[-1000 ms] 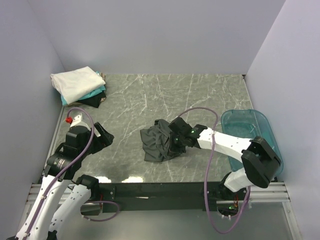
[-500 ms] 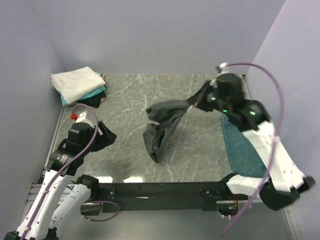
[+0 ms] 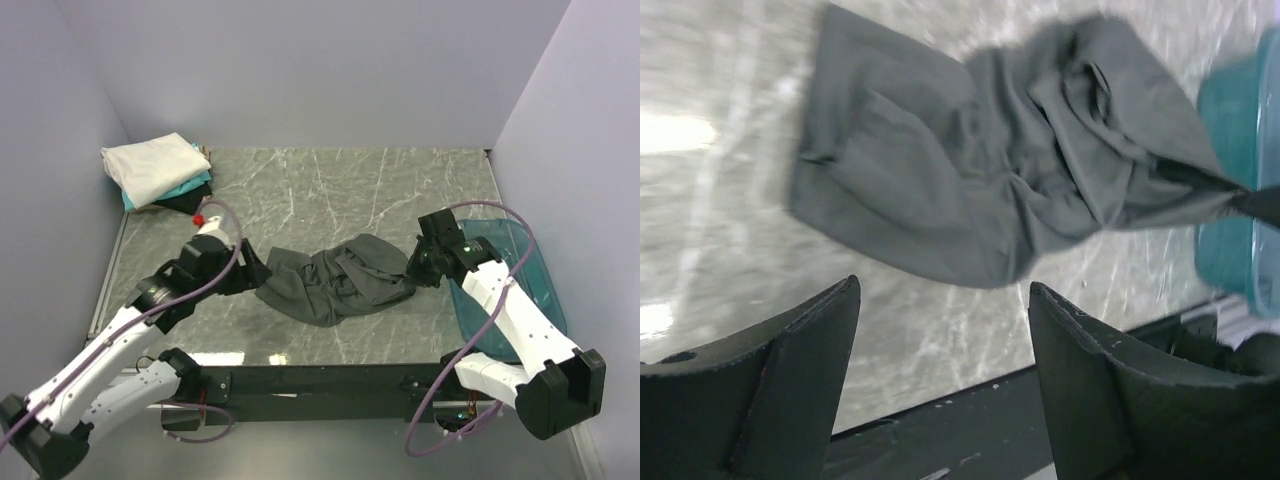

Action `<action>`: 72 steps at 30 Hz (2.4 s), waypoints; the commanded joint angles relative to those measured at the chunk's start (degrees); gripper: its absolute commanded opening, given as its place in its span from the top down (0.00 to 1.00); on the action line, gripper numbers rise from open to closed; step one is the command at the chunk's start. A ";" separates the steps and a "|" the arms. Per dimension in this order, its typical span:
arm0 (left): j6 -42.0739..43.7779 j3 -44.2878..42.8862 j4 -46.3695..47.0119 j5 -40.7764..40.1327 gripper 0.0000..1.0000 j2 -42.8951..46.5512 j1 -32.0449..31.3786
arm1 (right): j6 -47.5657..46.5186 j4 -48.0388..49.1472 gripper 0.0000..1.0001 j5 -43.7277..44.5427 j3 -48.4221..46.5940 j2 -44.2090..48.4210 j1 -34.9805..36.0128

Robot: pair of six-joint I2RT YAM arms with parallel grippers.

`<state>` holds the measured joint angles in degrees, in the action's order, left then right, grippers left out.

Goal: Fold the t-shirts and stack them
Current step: Flatten the tshirt out

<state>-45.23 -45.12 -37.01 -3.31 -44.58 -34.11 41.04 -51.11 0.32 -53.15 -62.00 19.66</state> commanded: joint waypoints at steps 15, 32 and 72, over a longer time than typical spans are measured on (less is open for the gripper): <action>-2.67 -5.94 11.69 -9.52 0.35 -29.77 -7.73 | 3.17 3.65 1.00 -4.45 3.83 10.84 -0.32; 0.41 -13.76 12.40 -11.81 0.55 -46.21 -3.96 | 0.80 3.04 1.00 -6.29 3.14 9.44 -0.32; 1.55 -14.73 14.34 -11.63 0.99 -52.19 -2.81 | -0.34 4.79 1.00 -7.61 2.08 6.10 -0.24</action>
<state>-44.12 -59.48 -24.29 -15.14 -97.78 -37.19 41.21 -48.45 -7.18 -48.75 -56.12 19.62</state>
